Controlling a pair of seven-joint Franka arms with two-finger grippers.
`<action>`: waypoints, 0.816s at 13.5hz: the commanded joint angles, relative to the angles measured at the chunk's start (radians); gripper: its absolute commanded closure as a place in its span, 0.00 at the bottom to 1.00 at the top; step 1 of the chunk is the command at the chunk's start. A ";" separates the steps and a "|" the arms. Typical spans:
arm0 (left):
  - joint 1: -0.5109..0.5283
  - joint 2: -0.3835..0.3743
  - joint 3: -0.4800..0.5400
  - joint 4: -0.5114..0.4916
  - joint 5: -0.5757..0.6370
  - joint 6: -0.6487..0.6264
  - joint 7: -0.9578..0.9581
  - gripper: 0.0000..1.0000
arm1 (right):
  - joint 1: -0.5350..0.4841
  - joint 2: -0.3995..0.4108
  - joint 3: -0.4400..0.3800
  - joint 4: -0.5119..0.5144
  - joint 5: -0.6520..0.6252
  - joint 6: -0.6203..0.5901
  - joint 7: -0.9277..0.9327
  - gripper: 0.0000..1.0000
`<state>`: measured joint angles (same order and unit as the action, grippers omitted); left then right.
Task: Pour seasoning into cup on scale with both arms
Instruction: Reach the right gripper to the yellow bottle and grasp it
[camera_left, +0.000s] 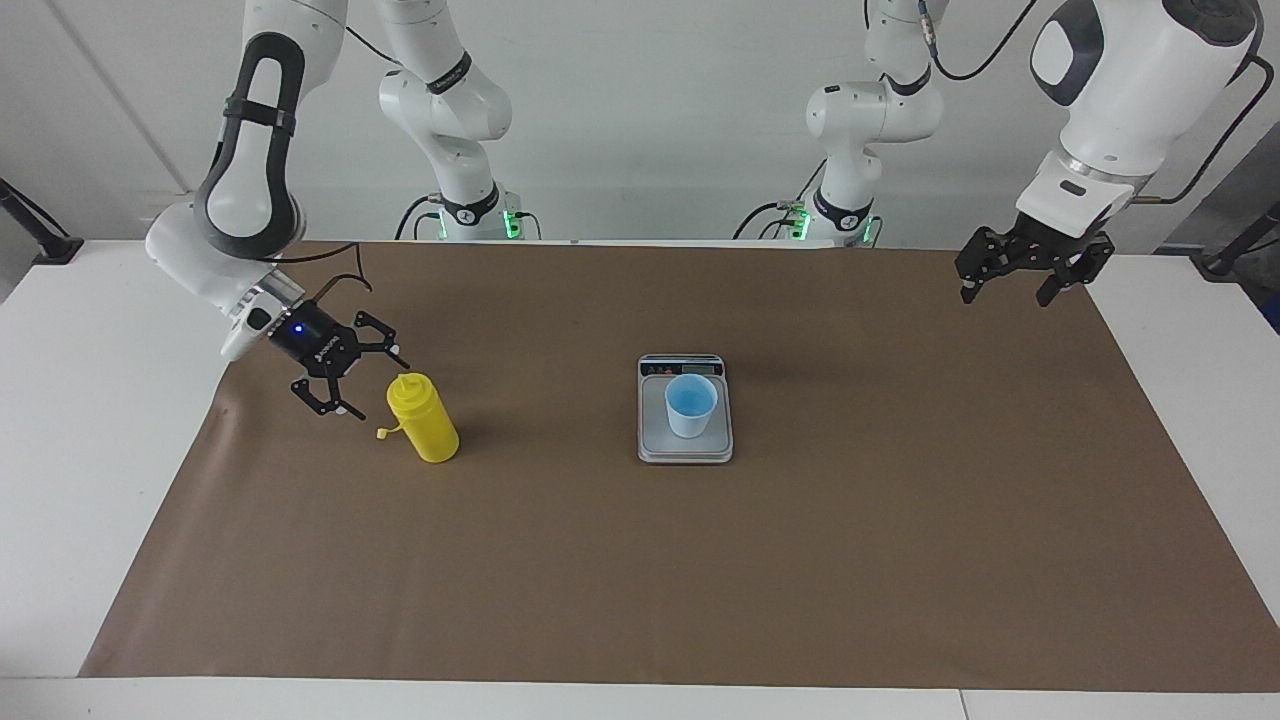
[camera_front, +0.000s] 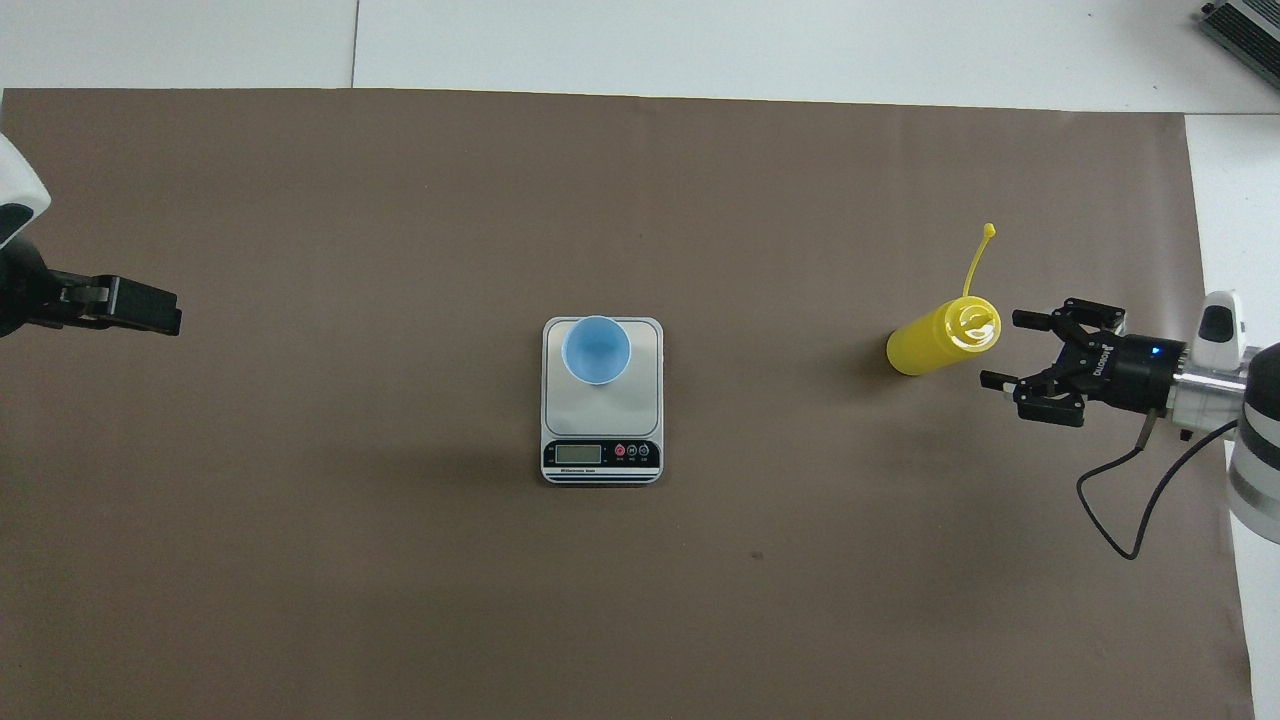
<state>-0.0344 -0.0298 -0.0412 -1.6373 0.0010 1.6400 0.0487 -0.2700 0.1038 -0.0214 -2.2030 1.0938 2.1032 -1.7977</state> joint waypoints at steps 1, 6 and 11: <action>0.024 -0.047 -0.009 -0.024 -0.023 -0.026 0.057 0.00 | -0.018 0.052 0.009 -0.024 0.115 0.011 -0.154 0.00; 0.022 -0.050 -0.006 -0.027 -0.021 -0.022 0.043 0.00 | -0.031 0.154 0.009 -0.023 0.305 -0.049 -0.313 0.00; 0.024 -0.047 -0.006 -0.021 -0.042 -0.020 -0.006 0.00 | 0.005 0.155 0.011 -0.021 0.357 -0.051 -0.319 0.00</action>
<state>-0.0302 -0.0594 -0.0395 -1.6442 -0.0142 1.6286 0.0565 -0.2750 0.2642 -0.0140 -2.2242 1.4146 2.0615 -2.0928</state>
